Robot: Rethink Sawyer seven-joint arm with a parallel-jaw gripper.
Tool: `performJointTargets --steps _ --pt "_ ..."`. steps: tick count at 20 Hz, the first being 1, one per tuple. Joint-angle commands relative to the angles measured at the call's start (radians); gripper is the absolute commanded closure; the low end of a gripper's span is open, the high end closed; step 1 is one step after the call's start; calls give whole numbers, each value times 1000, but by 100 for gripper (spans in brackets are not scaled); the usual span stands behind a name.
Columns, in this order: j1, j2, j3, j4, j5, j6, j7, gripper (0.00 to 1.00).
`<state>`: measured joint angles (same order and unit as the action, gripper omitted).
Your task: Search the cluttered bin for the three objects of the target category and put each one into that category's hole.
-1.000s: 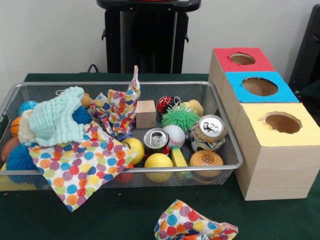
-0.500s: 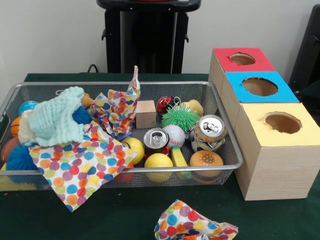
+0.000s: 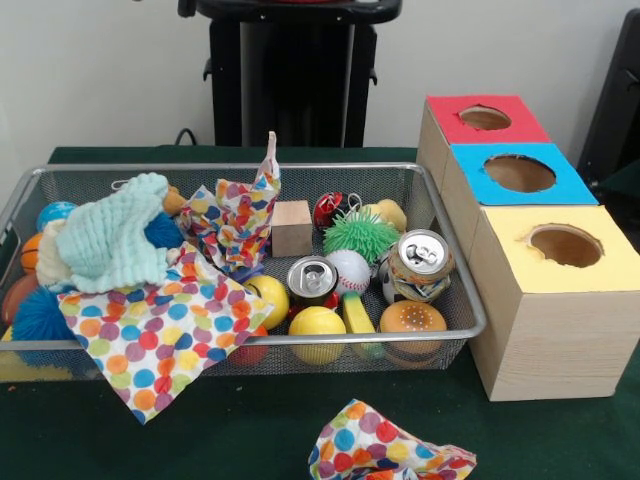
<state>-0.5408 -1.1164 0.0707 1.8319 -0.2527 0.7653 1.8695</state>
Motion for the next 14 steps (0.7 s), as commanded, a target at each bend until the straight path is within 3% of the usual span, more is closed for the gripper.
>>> performJointTargets --steps 1,14 --pt "1 60 18 115 -70 -87 -6 0" --pt "52 132 -8 108 -134 -189 67 0"
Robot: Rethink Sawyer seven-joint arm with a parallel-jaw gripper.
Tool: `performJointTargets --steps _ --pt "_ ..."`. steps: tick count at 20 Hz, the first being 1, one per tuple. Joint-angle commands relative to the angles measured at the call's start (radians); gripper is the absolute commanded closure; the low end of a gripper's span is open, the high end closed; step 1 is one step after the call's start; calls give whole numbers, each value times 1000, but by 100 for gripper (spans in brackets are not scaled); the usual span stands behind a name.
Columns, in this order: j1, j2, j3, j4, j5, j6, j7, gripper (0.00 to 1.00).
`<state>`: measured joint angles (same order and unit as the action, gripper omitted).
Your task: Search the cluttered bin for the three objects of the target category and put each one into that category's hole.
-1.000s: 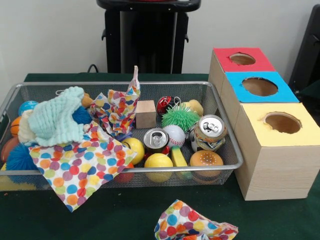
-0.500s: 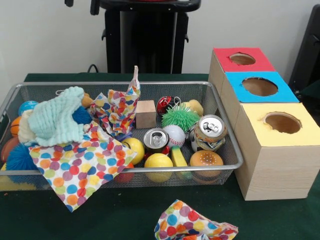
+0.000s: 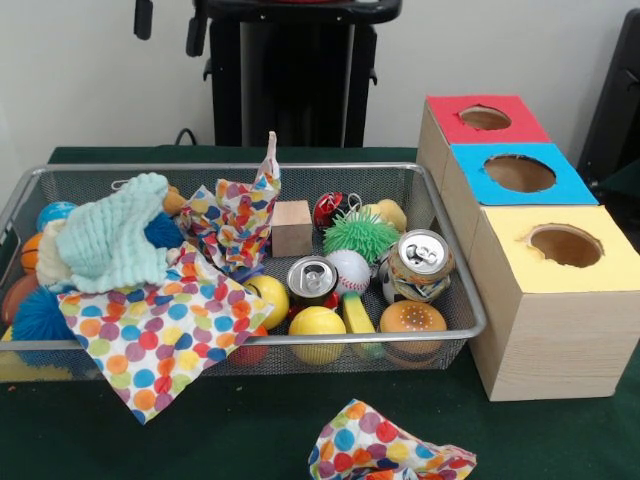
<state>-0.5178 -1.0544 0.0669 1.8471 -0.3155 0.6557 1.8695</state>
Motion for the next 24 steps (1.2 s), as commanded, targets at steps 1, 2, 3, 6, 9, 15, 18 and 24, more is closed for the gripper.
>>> performJointTargets --steps 1,2,3,6,9,15,18,24 --pt "38 78 -14 92 -84 -92 78 0" --pt "51 86 -25 82 -106 -97 82 0" --pt "69 96 -39 68 -136 -101 86 0" --pt "108 129 -70 50 -172 -130 120 0" --pt "137 157 -97 34 -178 -154 152 0" --pt "191 226 -148 8 -176 -223 202 0" --pt "220 267 -180 -4 -173 -268 226 0" --pt "282 343 -256 -31 -160 -353 238 0"
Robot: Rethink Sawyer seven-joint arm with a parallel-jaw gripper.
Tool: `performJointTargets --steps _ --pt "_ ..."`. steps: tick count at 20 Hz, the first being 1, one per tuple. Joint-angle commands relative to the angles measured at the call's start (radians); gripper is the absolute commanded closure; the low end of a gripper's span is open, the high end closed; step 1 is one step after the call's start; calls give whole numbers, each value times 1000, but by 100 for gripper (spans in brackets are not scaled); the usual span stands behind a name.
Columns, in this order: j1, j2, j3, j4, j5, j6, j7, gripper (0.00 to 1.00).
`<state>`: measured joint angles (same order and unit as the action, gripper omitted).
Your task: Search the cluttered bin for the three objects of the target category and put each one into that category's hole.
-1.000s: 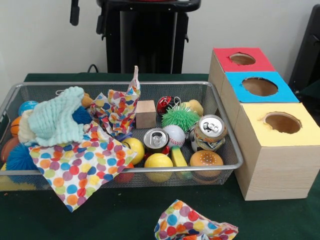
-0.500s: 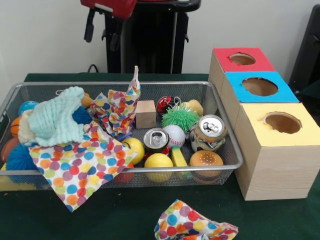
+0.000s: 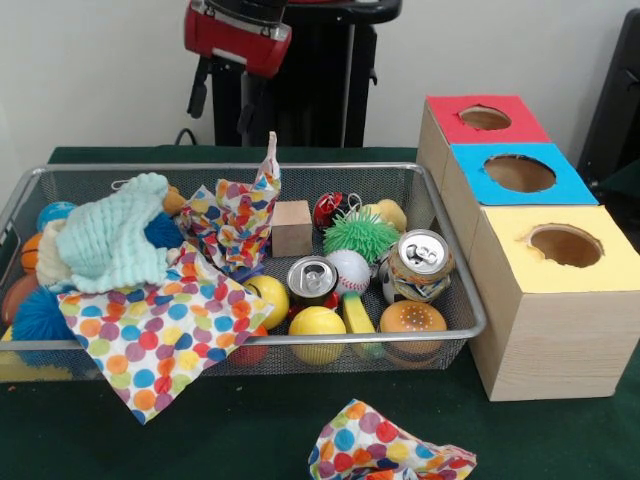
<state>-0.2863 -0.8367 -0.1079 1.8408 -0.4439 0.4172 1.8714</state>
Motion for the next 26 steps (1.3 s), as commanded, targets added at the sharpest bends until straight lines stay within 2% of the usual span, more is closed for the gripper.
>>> performJointTargets --steps 1,6,9,17,26 --pt "66 138 -99 -31 -34 -125 237 0" --pt "137 197 -180 -65 -26 -164 231 0" --pt "159 219 -197 -79 6 -174 226 0" --pt "239 317 -261 -116 87 -226 282 0" --pt "305 400 -311 -153 172 -263 280 0"
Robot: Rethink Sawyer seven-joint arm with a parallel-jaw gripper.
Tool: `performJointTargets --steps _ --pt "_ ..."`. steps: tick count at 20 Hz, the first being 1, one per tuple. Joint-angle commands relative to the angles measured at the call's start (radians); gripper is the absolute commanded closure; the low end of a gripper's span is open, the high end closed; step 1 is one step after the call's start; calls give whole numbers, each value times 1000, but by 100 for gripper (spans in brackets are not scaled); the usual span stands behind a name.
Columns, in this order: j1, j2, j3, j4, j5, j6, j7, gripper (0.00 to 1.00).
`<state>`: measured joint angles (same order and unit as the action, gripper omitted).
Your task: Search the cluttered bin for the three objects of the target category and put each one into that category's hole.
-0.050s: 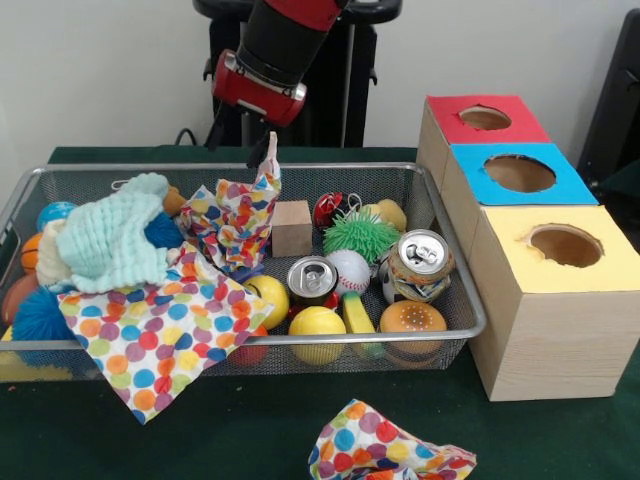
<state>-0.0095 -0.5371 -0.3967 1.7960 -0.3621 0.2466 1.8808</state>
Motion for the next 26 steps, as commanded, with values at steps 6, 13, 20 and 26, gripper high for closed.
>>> performJointTargets --steps 6,13,20,26 --pt "-28 -50 33 -88 135 77 147 0" --pt "-140 -257 154 -180 219 507 -46 0" --pt "-149 -278 165 -150 185 464 -4 0" --pt "-81 -147 131 -63 90 225 114 0"
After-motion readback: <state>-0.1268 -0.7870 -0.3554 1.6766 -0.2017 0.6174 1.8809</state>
